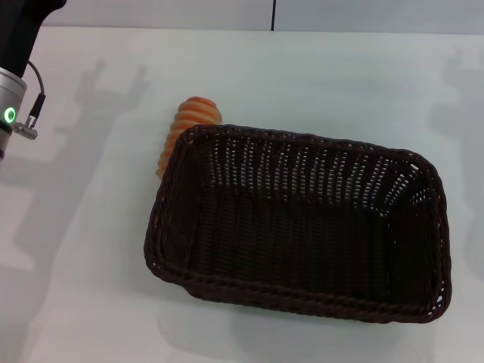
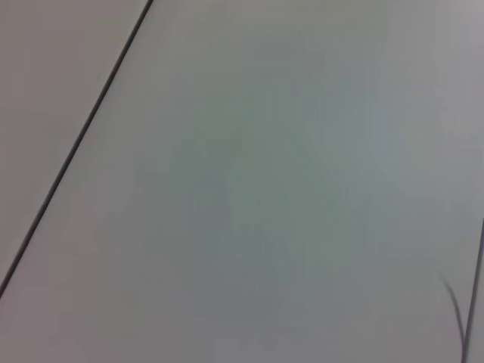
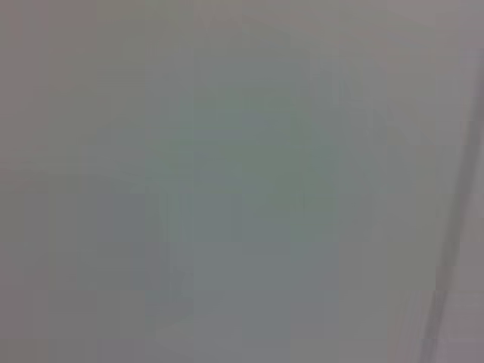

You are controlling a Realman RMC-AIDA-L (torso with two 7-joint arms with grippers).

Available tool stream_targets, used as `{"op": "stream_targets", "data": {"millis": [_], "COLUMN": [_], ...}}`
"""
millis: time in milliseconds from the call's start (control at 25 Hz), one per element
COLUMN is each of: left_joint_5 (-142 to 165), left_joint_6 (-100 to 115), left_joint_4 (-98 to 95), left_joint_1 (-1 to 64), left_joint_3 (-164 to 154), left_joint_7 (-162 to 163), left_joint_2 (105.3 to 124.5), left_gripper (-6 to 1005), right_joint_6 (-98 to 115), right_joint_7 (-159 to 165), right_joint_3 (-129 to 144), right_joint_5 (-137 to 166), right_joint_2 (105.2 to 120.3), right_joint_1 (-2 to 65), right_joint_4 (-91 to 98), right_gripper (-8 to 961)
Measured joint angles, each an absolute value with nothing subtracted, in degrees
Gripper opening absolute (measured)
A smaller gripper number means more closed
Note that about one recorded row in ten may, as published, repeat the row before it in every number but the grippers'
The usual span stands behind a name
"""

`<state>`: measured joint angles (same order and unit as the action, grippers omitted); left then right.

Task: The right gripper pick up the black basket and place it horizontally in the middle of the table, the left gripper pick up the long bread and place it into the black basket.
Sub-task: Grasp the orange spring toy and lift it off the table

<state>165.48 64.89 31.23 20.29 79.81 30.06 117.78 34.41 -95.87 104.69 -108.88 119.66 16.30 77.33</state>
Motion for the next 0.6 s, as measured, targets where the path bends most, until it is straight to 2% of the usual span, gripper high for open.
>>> {"op": "stream_targets", "data": {"millis": [200, 440, 560, 600], "left_joint_5": [165.4, 165.4, 165.4, 165.5], "left_joint_6": [64.8, 64.2, 58.9, 51.3], "left_joint_4": [31.3, 31.5, 35.6, 41.4], "left_joint_1": [20.3, 20.3, 19.5, 18.0], "left_joint_3": [80.2, 79.8, 78.4, 77.2], "left_joint_7": [30.1, 30.3, 31.4, 31.4], "left_joint_2": [117.68, 117.30, 116.47, 115.52], "left_gripper": [820, 819, 818, 818], "right_joint_6": [52.6, 55.3, 55.5, 55.5], "right_joint_7": [-79.6, -51.4, -33.5, -25.2], "right_joint_3": [113.0, 113.2, 110.4, 108.6], "right_joint_5": [-92.0, -68.5, -58.3, -54.1], "right_joint_2": [119.36, 119.05, 118.92, 118.86], "right_joint_1": [16.6, 14.2, 13.0, 12.4], "right_joint_4": [74.4, 65.9, 60.6, 58.3], "right_gripper": [332, 332, 331, 331]}}
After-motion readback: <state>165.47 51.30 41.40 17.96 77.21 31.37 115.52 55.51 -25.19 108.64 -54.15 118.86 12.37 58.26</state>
